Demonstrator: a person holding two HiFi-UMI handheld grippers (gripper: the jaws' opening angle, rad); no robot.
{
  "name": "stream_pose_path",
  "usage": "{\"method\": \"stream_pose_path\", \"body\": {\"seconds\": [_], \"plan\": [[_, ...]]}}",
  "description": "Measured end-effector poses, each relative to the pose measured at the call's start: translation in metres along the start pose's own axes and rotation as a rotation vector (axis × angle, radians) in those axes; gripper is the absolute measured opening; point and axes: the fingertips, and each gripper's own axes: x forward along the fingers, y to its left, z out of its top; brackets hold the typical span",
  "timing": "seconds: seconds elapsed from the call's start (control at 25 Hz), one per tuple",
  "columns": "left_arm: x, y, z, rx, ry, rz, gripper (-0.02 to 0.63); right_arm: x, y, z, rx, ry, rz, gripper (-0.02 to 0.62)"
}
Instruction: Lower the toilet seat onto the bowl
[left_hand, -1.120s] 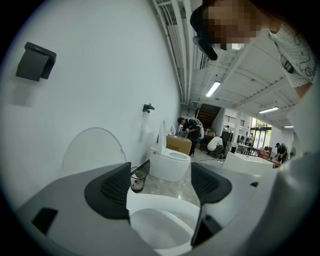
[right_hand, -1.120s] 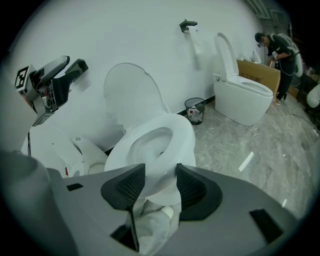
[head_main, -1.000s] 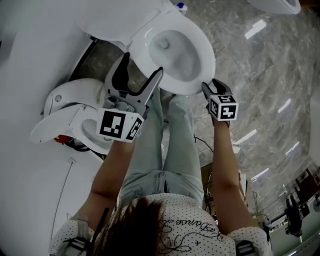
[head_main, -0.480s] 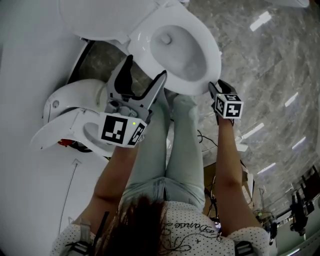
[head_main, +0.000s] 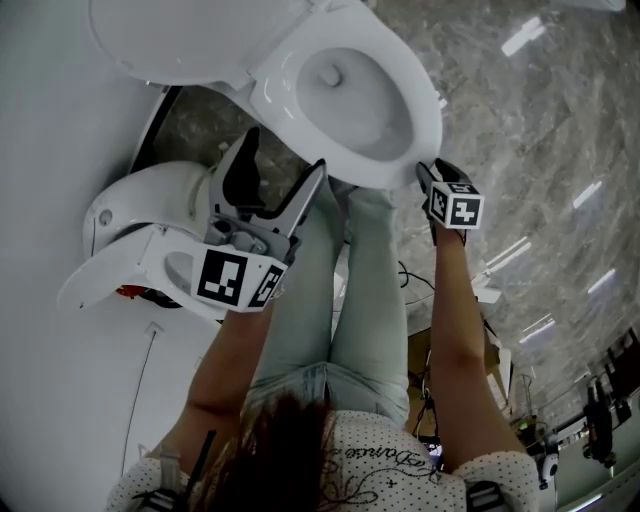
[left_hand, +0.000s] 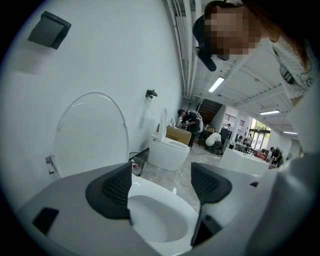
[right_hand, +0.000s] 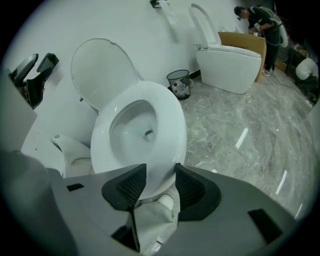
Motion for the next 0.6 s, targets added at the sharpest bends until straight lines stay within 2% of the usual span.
{"method": "stream_pose_path", "body": {"seconds": [0.36,0.48,0.6], "plan": [[0.0,0.01,-0.007,-0.001,0.009,0.022,0.368,0.008,-0.004,-0.002,-0.003,-0.007,-0.017,0.193],[-0.003,0.007,0.0,0.002,0.007,0.023,0.368,0.004,-0.005,-0.001,-0.031,0.027,-0.035,0.207],[-0.007,0.003,0.014,0.01,-0.006,0.021,0.368,-0.014,-0.003,0.016,-0.025,-0.012,-0.06,0.215]]}}
